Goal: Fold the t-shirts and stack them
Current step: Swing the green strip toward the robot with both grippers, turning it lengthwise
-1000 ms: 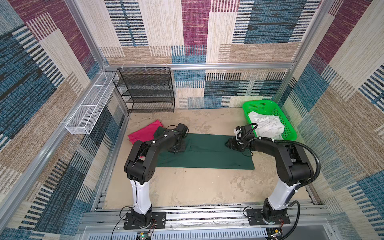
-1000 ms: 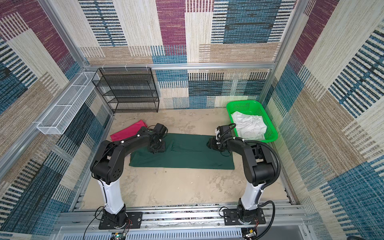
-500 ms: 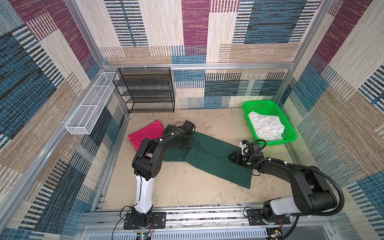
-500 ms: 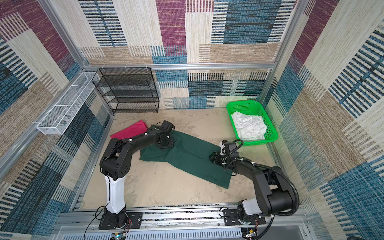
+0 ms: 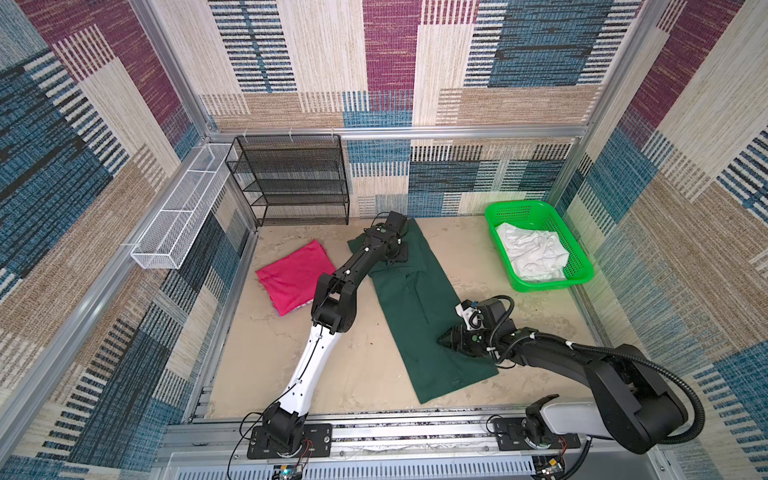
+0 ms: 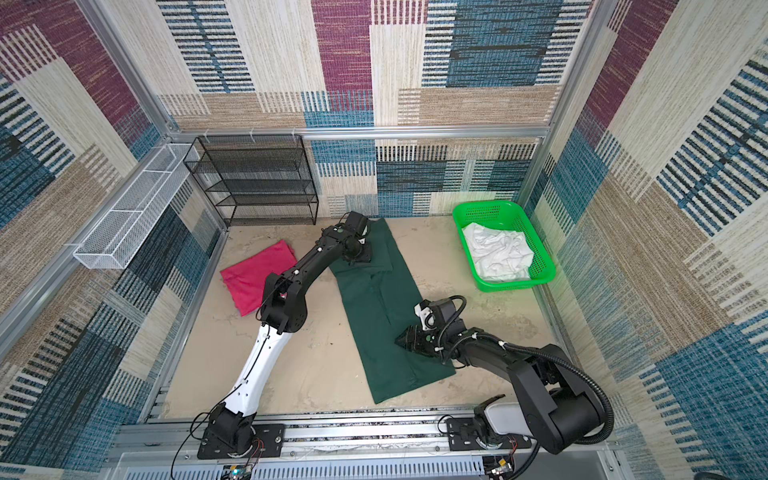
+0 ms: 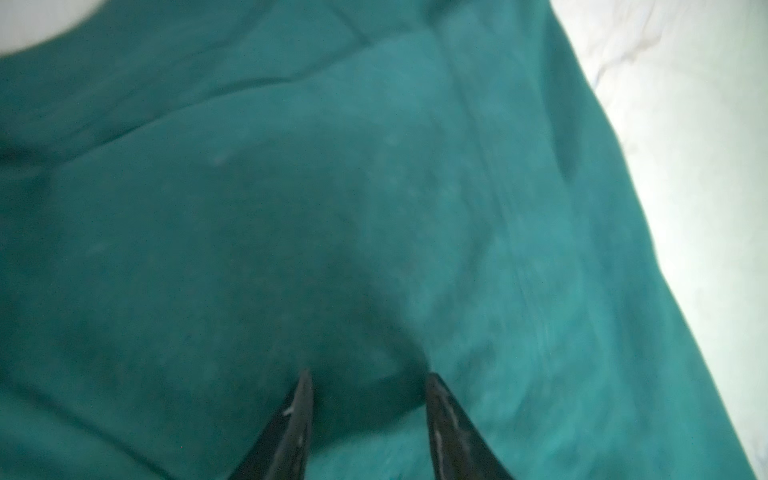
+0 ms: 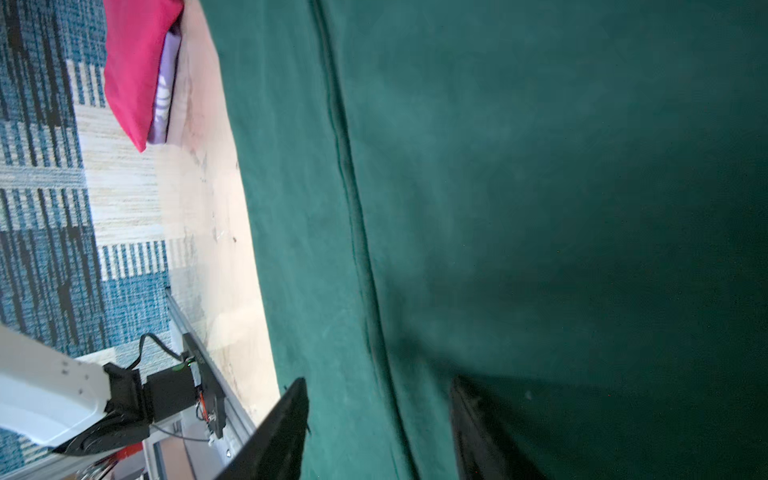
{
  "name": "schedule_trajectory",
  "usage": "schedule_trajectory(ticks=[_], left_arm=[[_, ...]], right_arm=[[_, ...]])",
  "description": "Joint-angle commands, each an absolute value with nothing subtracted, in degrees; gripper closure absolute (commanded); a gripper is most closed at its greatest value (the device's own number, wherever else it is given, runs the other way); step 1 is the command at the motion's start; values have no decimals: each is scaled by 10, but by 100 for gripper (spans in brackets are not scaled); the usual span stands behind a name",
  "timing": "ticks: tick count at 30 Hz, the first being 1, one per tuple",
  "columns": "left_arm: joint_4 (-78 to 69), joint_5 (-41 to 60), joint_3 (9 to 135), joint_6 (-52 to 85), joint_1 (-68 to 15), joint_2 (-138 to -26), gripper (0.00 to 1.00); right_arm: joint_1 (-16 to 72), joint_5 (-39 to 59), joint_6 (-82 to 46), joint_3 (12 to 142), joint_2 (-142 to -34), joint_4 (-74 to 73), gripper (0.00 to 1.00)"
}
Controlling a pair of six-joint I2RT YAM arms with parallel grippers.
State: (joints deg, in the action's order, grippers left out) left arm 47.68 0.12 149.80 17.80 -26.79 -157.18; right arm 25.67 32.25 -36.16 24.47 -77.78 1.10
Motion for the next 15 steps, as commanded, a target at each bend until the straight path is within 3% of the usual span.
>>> schedule_trajectory(ticks=[1, 8, 15], left_arm=[[583, 20, 1534, 151, -250, -1611, 52], [468, 119, 1501, 150, -213, -1604, 49], [433, 166, 1508, 148, -197, -1598, 47]], right_arm=[[293, 333, -400, 246, -804, 50, 43], [365, 334, -421, 308, -873, 11, 43], [368, 274, -403, 394, -848, 88, 42]])
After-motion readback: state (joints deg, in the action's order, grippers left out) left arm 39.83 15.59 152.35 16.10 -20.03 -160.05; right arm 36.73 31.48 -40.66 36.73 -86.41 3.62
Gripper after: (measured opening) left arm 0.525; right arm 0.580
